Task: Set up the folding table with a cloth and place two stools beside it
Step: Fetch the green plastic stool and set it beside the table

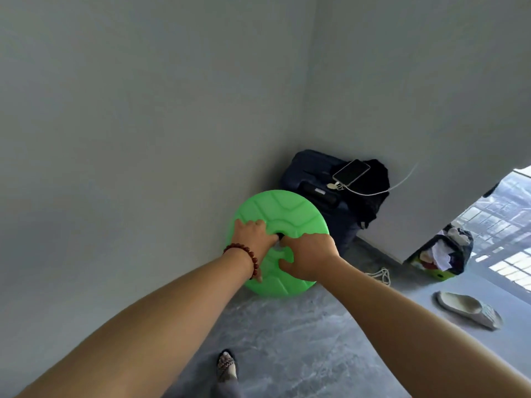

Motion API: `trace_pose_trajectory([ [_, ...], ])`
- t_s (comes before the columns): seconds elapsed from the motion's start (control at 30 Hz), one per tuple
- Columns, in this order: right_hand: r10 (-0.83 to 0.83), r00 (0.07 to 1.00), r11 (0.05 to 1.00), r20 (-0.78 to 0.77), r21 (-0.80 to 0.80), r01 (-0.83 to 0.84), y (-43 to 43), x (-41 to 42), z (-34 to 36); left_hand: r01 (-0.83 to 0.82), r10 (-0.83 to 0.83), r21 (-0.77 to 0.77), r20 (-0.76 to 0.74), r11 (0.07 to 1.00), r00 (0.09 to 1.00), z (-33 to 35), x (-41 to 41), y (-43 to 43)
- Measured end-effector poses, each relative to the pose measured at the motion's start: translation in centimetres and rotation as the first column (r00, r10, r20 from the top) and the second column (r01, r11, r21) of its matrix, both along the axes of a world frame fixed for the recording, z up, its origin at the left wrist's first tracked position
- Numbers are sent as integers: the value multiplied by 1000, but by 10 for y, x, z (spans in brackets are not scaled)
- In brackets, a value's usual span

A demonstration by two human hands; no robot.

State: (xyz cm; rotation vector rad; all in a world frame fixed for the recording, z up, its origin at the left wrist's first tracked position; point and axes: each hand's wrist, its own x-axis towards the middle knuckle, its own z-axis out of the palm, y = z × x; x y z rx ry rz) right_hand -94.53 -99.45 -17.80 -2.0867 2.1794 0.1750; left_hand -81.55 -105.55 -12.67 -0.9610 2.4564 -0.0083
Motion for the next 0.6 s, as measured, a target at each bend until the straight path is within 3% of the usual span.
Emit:
trace_pose_trajectory([
  [0.37,-204,979,977,-15,56,204,-63,-41,19,296,-296,-40,1,954,955,-2,-50,-94],
  [0.6,-355,934,932,-36,67,357,-60,-58,22,461,-461,6,16,887,887,-2,-92,-115],
])
